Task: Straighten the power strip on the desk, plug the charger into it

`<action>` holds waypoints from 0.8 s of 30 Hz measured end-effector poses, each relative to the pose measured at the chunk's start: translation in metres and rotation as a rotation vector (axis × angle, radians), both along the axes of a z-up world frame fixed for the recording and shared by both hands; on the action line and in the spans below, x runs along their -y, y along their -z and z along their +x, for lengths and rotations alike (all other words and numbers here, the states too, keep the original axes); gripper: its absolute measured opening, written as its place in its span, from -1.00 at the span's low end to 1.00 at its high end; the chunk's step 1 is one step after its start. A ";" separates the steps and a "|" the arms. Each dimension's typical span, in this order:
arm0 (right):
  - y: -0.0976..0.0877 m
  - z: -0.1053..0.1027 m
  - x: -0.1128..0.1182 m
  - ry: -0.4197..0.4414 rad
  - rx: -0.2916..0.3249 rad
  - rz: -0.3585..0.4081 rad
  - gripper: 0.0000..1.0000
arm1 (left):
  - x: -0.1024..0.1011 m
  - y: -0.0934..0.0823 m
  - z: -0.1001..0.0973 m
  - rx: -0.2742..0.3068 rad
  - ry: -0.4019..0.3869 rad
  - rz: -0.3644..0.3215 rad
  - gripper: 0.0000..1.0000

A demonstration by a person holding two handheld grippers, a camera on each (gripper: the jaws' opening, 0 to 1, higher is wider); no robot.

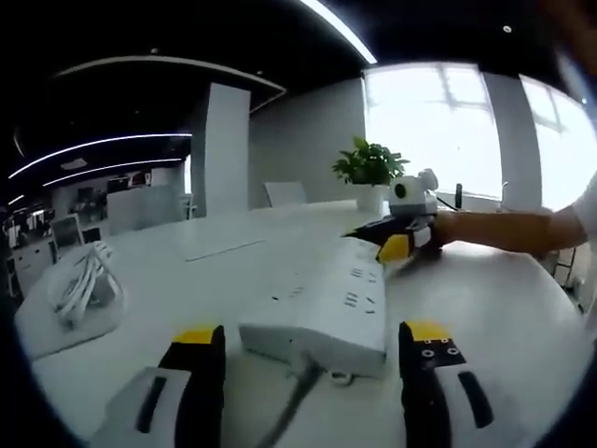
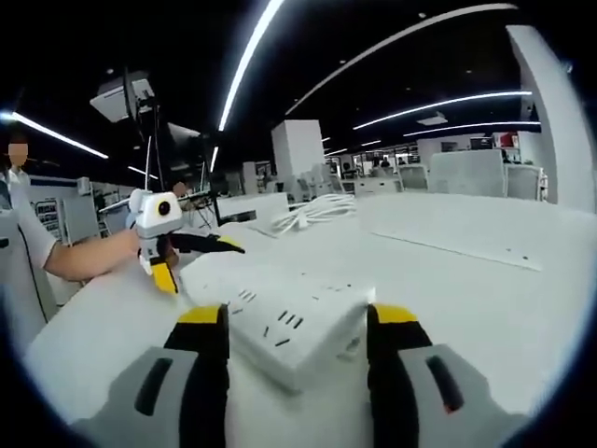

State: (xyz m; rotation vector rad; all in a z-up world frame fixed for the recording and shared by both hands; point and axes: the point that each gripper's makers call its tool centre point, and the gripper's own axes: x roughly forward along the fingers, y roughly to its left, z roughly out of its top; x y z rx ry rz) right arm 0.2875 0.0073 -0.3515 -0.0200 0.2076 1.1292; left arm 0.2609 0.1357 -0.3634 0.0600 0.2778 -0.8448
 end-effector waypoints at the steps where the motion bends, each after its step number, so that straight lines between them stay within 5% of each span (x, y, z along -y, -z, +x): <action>1: 0.000 0.000 0.000 0.000 0.001 0.000 0.16 | 0.000 0.000 0.000 -0.001 0.002 0.001 0.56; 24: -0.001 0.019 0.005 0.002 -0.011 0.003 0.16 | 0.010 0.011 -0.003 -0.025 0.035 0.022 0.39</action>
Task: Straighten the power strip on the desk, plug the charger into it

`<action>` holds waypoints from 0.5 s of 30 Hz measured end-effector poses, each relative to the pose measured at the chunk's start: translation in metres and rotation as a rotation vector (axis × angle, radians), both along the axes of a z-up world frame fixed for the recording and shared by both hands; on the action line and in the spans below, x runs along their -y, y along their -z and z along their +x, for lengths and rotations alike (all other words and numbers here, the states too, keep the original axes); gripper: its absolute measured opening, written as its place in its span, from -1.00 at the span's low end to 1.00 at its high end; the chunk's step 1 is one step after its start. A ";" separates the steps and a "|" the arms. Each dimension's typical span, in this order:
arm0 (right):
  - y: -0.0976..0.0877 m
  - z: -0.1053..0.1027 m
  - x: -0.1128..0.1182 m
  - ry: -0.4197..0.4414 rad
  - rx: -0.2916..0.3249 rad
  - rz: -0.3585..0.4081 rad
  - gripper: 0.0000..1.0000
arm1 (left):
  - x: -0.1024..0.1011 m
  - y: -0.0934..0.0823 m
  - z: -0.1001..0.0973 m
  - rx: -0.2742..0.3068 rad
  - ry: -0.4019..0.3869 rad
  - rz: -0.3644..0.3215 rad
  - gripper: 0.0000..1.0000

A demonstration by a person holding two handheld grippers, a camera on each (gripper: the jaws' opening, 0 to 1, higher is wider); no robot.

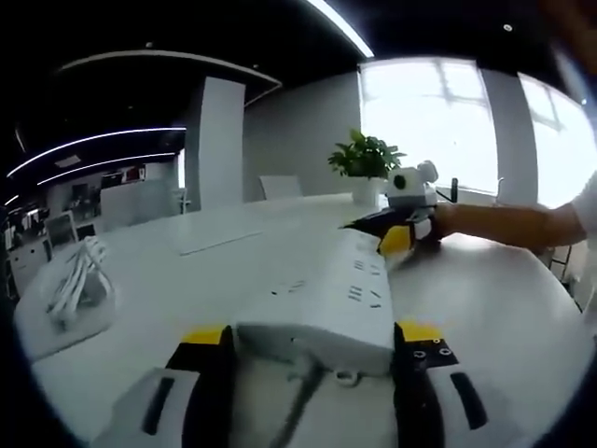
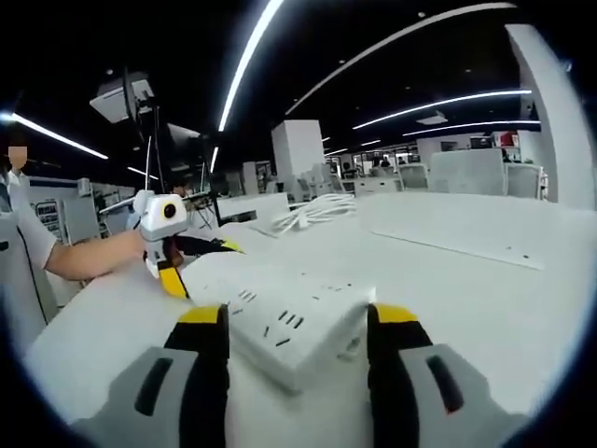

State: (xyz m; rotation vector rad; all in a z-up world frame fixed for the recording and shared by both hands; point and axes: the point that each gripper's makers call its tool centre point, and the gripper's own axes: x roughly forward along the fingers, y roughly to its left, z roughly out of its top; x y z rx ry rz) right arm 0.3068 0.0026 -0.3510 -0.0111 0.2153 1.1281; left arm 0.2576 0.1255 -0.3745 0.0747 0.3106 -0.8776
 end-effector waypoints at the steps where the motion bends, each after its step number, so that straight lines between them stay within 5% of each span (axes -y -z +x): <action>1: 0.000 0.000 0.000 0.000 0.000 0.000 0.16 | 0.002 0.000 -0.001 0.001 0.004 0.000 0.38; 15: 0.002 -0.003 -0.001 -0.004 -0.030 0.003 0.18 | 0.004 -0.001 -0.006 0.007 0.019 -0.008 0.38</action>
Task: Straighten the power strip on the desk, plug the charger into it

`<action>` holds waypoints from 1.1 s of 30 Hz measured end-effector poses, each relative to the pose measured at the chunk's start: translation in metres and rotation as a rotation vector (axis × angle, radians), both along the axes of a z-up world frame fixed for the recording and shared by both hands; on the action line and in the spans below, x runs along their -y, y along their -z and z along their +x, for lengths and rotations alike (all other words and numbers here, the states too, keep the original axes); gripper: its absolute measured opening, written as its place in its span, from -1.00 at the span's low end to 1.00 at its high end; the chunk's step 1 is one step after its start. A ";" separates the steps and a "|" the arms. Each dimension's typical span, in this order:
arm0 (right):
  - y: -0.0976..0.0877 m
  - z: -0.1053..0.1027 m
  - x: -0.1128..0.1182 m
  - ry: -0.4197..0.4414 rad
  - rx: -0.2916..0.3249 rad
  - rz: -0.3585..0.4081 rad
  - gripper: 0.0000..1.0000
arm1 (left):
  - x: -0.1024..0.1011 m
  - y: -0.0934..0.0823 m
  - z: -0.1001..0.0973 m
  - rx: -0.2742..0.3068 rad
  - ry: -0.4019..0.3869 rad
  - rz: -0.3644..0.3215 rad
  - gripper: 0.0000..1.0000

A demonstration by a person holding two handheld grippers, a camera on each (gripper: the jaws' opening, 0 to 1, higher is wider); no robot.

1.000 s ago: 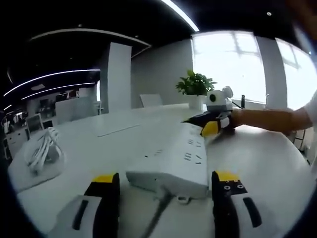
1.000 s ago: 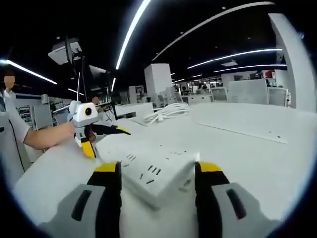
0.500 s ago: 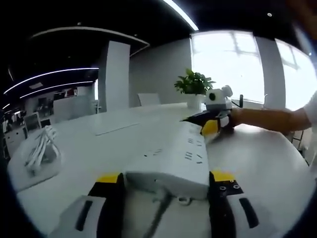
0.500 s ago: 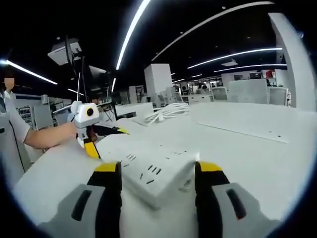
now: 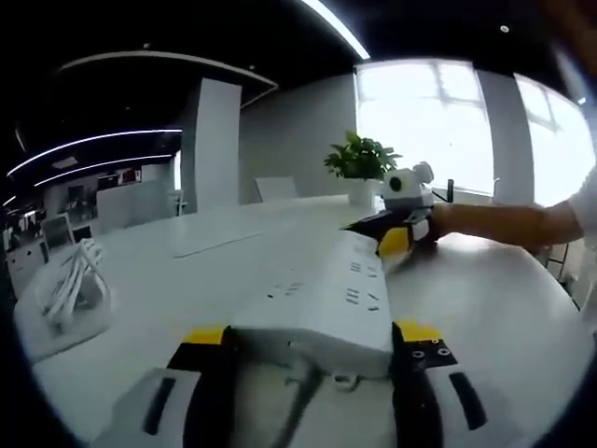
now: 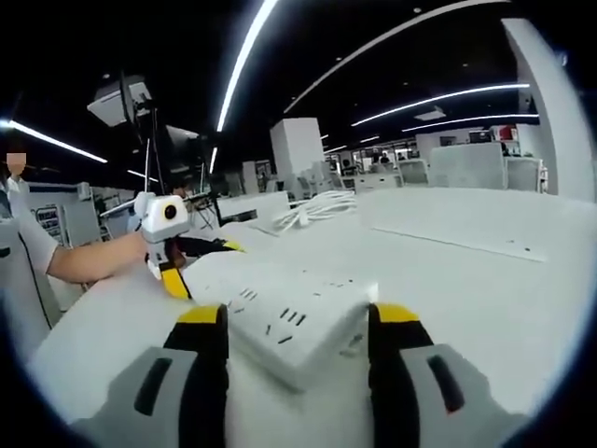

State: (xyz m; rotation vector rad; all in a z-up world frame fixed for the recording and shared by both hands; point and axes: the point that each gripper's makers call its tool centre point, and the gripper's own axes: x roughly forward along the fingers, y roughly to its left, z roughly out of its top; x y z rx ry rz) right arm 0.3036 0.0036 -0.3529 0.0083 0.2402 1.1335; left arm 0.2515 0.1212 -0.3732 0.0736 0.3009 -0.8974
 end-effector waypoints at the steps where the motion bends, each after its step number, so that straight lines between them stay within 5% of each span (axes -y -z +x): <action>1: 0.000 -0.001 0.000 -0.001 -0.002 0.001 0.18 | 0.000 0.000 -0.001 0.000 0.001 0.000 0.38; 33: 0.001 0.000 0.003 -0.001 0.008 -0.019 0.26 | -0.004 -0.004 0.003 0.009 0.033 -0.016 0.39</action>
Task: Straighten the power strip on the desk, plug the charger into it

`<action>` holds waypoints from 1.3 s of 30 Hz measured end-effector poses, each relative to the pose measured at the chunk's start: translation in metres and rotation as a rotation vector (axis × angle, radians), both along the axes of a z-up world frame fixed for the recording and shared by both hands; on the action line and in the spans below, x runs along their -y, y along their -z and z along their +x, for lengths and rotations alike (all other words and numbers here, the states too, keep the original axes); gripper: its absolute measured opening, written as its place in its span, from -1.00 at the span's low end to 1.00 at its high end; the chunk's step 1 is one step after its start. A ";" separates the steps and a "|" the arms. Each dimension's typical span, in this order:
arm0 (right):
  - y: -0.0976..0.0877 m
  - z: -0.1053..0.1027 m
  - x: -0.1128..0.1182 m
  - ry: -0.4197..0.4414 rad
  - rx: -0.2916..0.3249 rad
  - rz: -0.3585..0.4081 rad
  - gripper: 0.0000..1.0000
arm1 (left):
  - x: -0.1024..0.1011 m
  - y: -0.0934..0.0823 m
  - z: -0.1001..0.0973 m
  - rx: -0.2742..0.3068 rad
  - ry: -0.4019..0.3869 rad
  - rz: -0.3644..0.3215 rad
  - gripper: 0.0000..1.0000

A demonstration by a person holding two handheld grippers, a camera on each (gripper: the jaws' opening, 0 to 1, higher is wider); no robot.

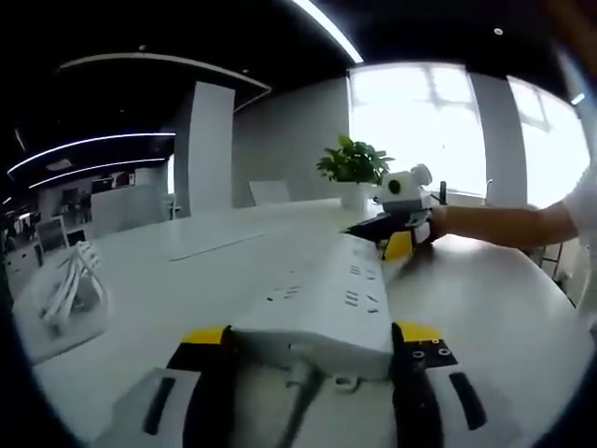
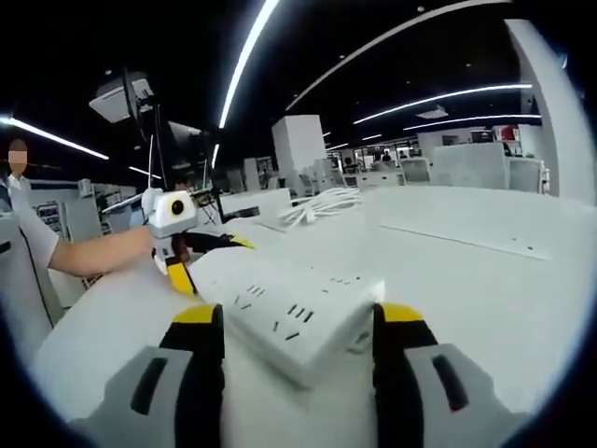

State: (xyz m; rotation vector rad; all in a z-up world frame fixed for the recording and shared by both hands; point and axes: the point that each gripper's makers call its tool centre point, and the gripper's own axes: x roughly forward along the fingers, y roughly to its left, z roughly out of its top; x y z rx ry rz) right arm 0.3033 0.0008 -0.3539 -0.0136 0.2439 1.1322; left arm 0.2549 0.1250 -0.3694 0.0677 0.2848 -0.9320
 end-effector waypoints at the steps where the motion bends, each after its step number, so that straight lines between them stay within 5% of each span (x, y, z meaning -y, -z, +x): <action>1: 0.000 -0.002 0.000 0.000 0.001 -0.001 0.26 | 0.000 0.000 0.000 0.000 0.000 0.000 0.39; 9: 0.001 -0.005 -0.002 -0.022 0.025 -0.017 0.38 | -0.003 0.000 0.005 -0.002 0.011 0.000 0.39; 39: 0.004 -0.025 0.009 0.007 0.057 -0.053 0.13 | 0.006 0.000 -0.012 -0.001 0.050 0.000 0.40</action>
